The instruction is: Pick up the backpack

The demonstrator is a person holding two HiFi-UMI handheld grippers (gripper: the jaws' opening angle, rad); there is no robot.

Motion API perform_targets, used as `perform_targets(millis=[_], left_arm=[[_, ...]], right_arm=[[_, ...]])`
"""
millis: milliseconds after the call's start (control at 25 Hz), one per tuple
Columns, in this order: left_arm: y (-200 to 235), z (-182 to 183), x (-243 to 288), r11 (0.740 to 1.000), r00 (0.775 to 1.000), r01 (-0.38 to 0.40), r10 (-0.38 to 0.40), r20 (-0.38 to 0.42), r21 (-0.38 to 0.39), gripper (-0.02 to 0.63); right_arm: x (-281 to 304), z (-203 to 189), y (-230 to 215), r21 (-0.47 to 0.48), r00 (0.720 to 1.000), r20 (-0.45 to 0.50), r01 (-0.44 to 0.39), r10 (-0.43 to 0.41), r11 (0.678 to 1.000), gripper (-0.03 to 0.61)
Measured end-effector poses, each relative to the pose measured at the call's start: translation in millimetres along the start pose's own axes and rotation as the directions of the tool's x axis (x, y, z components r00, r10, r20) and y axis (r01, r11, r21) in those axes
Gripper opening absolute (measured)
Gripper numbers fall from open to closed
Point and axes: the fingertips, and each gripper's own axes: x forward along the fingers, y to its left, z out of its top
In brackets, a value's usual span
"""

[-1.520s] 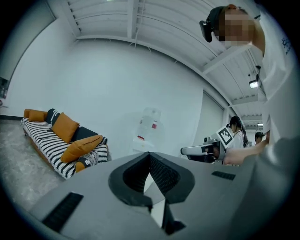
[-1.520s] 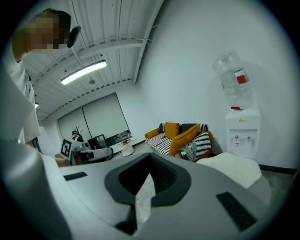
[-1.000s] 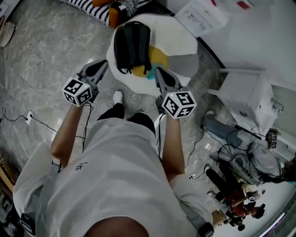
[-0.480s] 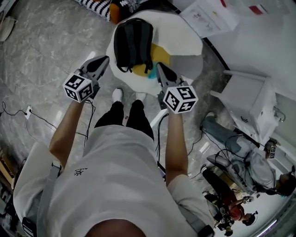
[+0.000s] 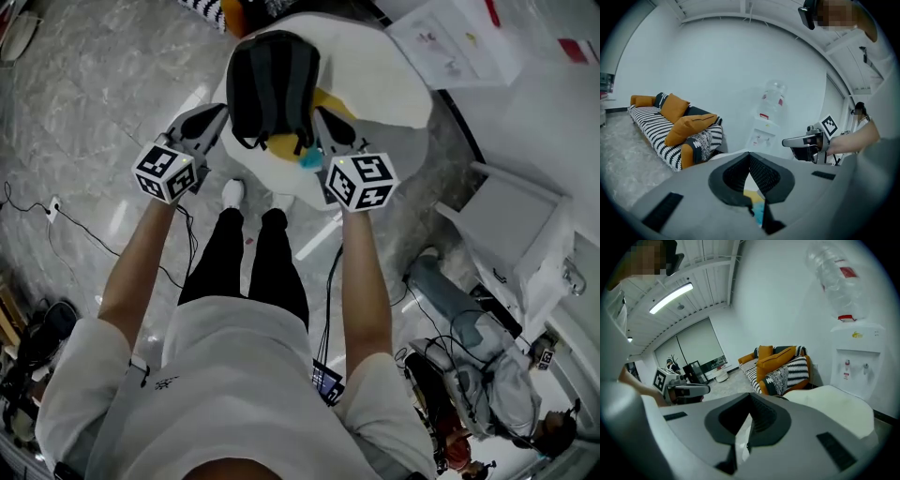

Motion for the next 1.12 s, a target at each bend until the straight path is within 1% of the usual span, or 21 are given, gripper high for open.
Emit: perform_targets(millis=[320,520,640,880,1120], left_arm=[[29,-42,68,0.999,0.999,-0.037,0.036,-0.005,-0.018,0.003],[47,-77,95,0.997,0.997,-0.067,0.066,-0.033,-0.047,0.003],[62,-98,109,0.994,0.995,-0.091,0.088,-0.052,-0.067,0.003],[89,-132,135,0.992,0.991,-0.116,0.113,-0.075,-0.047,0.003],[121,-154,157,0.989,0.986,-0.145,0.141,-0.093,-0.033,0.003]], right_arm=[[53,-39,-63,-0.042,0.999,-0.04,-0.031,0.029,0.999,0.008],[82,-62,-94,-0.01,0.998,-0.045,-0.036,0.035,0.999,0.008],[102,-79,-109,-0.011,0.997,-0.062,-0.037,0.036,0.999,0.008],[134,-111,-131,-0.037,0.996,-0.084,-0.047,0.044,0.998,0.008],[161,-136,-143,-0.061,0.994,-0.099,-0.058,0.051,0.996,0.008]])
